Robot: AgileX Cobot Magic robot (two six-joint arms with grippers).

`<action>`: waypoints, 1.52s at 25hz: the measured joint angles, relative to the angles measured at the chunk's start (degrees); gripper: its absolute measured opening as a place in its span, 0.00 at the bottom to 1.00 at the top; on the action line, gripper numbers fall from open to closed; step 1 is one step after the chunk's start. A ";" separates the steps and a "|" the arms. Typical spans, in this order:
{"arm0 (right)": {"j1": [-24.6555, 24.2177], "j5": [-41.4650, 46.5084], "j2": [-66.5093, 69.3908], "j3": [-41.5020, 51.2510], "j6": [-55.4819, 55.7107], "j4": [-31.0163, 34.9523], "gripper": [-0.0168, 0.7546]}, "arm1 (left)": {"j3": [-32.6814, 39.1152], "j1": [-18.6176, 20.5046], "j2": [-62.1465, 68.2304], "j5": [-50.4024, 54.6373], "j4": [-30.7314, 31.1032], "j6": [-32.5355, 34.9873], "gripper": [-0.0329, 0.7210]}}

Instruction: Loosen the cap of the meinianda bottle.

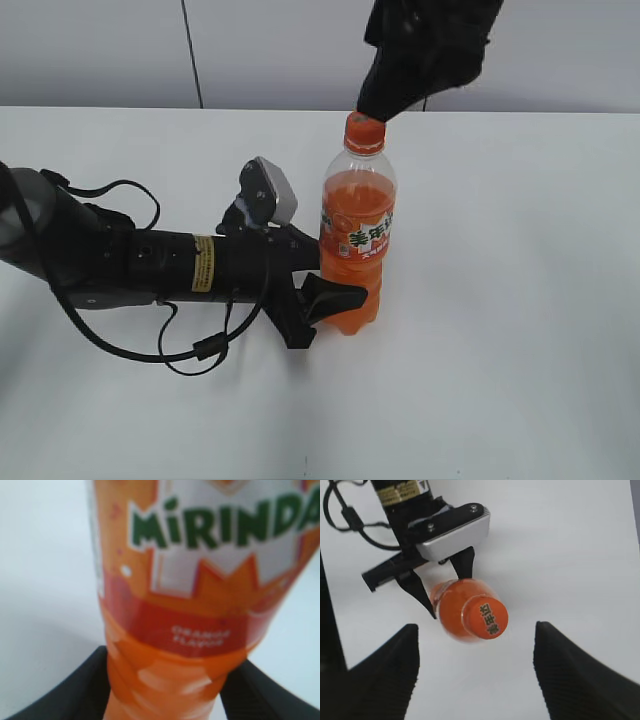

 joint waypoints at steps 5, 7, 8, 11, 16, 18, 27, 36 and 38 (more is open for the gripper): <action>0.00 0.00 -1.49 0.00 31.98 0.56 0.72 | 0.00 0.00 0.00 0.00 0.00 0.00 0.58; 0.00 0.00 -1.49 0.00 47.33 0.63 0.71 | 0.00 0.00 0.00 0.00 0.00 0.00 0.58; 0.00 0.00 -1.49 0.00 54.92 0.57 0.69 | 0.00 0.00 0.00 0.00 0.00 0.00 0.58; 0.00 0.00 -1.49 0.00 64.74 -0.23 0.63 | 0.00 0.00 0.00 0.00 0.00 0.00 0.58; 0.00 0.00 0.23 0.00 67.29 -1.50 0.59 | 0.00 0.00 0.00 0.00 0.00 0.00 0.58; 0.00 0.00 1.38 0.00 67.41 -1.50 0.59 | 0.00 0.00 0.00 0.00 0.00 0.00 0.58; 0.00 0.00 5.15 0.00 67.48 -1.64 0.58 | 0.00 0.00 0.00 0.00 0.00 0.00 0.58; 0.00 -0.11 7.27 0.00 67.61 -2.04 0.57 | 0.00 0.00 0.00 0.00 0.00 0.00 0.58; 0.00 -0.11 7.27 0.00 67.61 -2.04 0.53 | 0.00 0.00 0.00 0.00 0.00 0.00 0.58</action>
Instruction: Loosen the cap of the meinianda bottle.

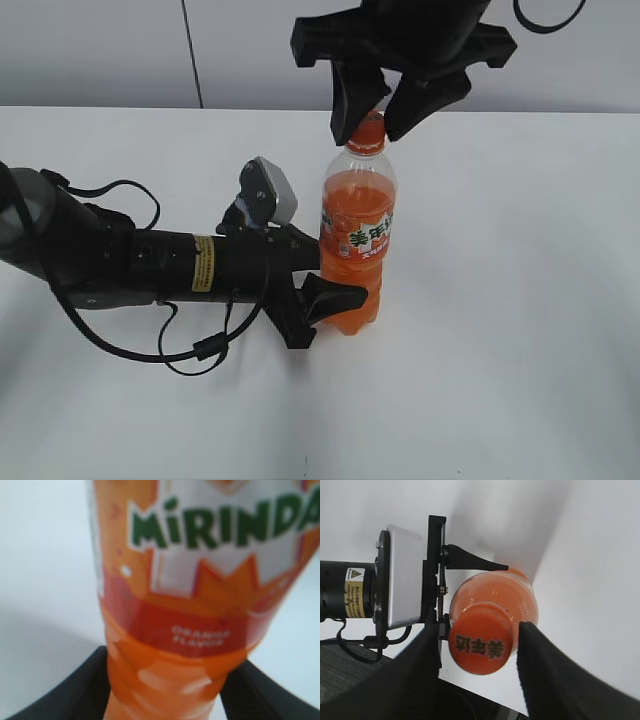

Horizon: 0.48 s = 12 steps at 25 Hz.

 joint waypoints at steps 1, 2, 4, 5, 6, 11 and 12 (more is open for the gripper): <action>0.00 0.00 0.00 0.00 0.00 0.00 0.49 | 0.00 0.00 0.00 0.00 0.00 0.00 0.58; 0.00 0.00 0.00 0.00 0.00 0.00 0.44 | 0.00 0.00 0.00 0.00 0.00 0.00 0.58; 0.00 0.00 0.00 0.00 0.00 -0.36 0.38 | 0.00 0.00 0.00 0.00 0.00 0.00 0.58; 0.00 0.00 0.00 0.00 0.00 -0.42 0.38 | 0.00 0.00 0.00 0.00 0.00 0.00 0.58; 0.00 0.00 0.00 0.00 -0.07 -0.49 0.38 | 0.00 0.00 0.00 0.00 0.00 0.00 0.58; 0.00 0.00 0.00 0.00 -11.13 -0.65 0.38 | 0.00 0.00 0.00 0.00 0.00 0.00 0.58; 0.00 0.00 0.00 0.00 -16.02 -0.65 0.38 | 0.00 0.00 0.00 0.00 0.00 0.00 0.58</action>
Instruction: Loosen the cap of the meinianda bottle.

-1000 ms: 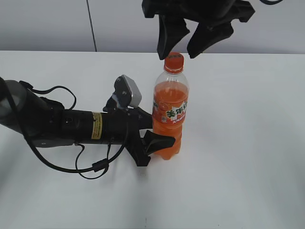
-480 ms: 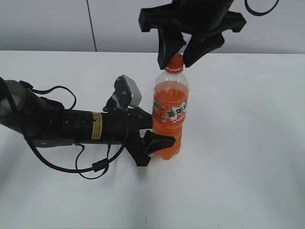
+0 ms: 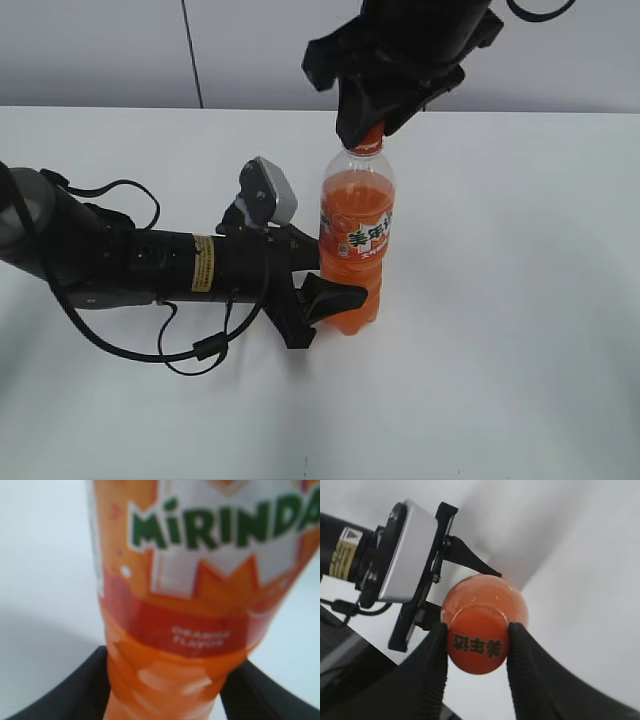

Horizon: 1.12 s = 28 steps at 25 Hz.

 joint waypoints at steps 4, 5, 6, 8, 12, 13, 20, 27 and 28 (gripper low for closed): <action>0.00 0.00 0.00 0.00 -23.39 0.00 0.37 | 0.00 0.00 -0.05 0.05 0.00 0.00 0.58; 0.00 0.00 0.00 0.00 -30.91 0.00 0.37 | 0.00 0.00 -0.05 0.05 0.00 0.00 0.58; 0.00 0.00 0.00 0.00 -38.10 -0.16 0.37 | 0.00 0.00 -0.05 0.10 0.00 0.07 0.58; 0.00 0.00 -0.05 -0.05 -49.24 -0.76 0.37 | 0.00 0.00 -0.05 0.10 0.00 0.11 0.58; 0.00 0.14 -0.11 -0.05 -62.38 -2.02 0.37 | 0.00 0.00 -0.05 0.20 0.00 0.11 0.58; 0.00 0.14 -0.17 -0.05 -64.18 -2.16 0.37 | 0.00 0.00 -0.05 0.20 0.00 0.13 0.58; 0.00 0.41 -0.41 -0.26 -69.04 -2.53 0.37 | 0.00 0.00 -0.05 0.20 0.00 0.19 0.58; 0.00 2.75 -0.52 -4.07 -69.70 -2.96 0.37 | -0.11 0.00 -0.75 -1.67 -0.64 0.37 0.58; 0.00 2.90 -0.65 -4.55 -69.72 -2.77 0.37 | -0.11 0.00 -0.93 -1.92 -0.72 0.37 0.58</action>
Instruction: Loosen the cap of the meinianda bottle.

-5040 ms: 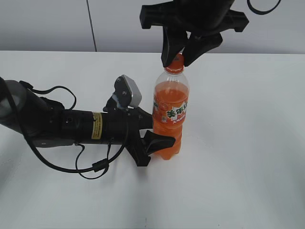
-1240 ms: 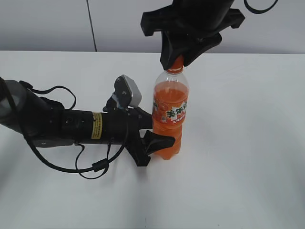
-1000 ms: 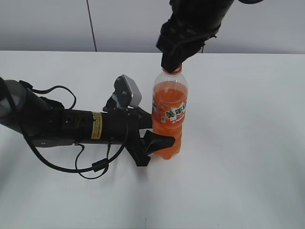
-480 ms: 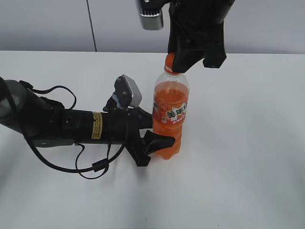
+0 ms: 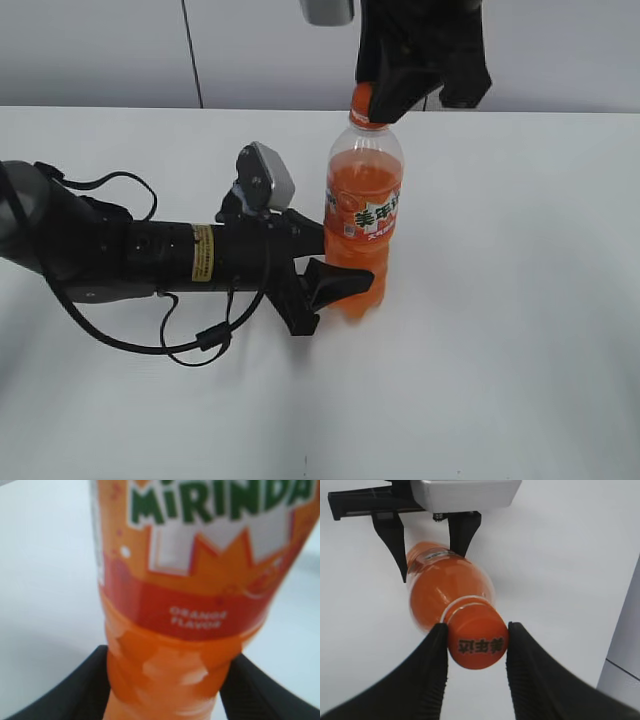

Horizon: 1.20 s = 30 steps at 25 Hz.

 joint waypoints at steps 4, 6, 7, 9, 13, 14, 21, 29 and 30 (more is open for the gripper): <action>0.00 0.00 -0.11 -0.24 -0.11 0.76 0.37 | 0.00 0.00 -0.17 -0.34 -0.08 -0.06 0.58; 0.00 0.00 -0.11 -0.24 -0.18 1.36 0.37 | 0.00 0.00 -0.17 -0.34 -0.08 -0.06 0.58; 0.00 0.00 -0.11 -0.24 -0.18 1.73 0.37 | 0.00 0.00 -0.17 -0.34 -0.08 -0.06 0.58; 0.00 0.00 -0.11 -0.24 -0.18 2.46 0.37 | 0.00 0.00 -0.17 -0.34 0.05 -0.06 0.58; 0.00 -0.13 -0.11 0.24 0.14 2.81 0.37 | 0.00 0.00 -0.17 -0.03 0.30 -0.01 0.58; 0.00 -0.33 -0.11 0.82 0.20 2.86 0.37 | 0.00 0.00 -0.17 0.56 0.45 -0.01 0.58; 0.00 -1.88 -0.41 3.12 0.44 3.60 0.37 | 0.05 0.00 0.01 4.36 0.92 -0.10 0.57; 0.00 -2.03 -0.12 3.12 2.03 3.66 0.37 | 0.05 0.00 0.01 4.43 0.80 -0.24 0.57; 0.00 -2.03 -0.17 3.12 2.56 3.55 0.37 | 0.05 0.00 0.01 4.43 0.80 -0.24 0.57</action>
